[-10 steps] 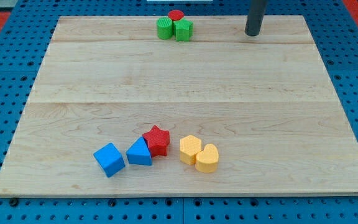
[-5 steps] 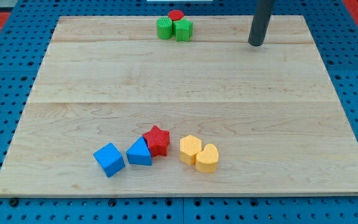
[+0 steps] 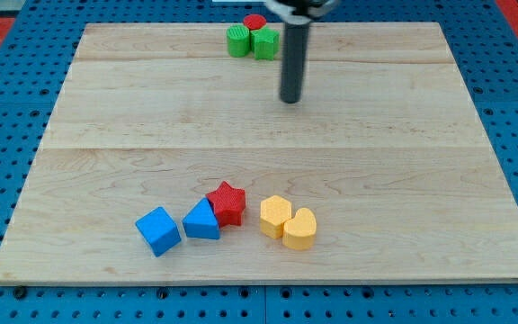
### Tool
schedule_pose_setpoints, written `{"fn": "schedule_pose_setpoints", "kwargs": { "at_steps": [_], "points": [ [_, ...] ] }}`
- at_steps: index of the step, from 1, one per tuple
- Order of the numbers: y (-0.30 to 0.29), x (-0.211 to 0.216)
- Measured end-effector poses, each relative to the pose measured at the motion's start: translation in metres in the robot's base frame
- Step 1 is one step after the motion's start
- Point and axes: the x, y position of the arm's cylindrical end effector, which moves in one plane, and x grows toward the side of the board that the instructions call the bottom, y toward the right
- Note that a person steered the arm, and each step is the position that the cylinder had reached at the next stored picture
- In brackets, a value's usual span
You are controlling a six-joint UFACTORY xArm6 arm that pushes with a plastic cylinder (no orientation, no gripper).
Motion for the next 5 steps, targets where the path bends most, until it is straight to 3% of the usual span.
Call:
{"fn": "schedule_pose_setpoints", "kwargs": {
  "at_steps": [4,5],
  "points": [
    [-0.146,0.145],
    [-0.149,0.195]
  ]
}}
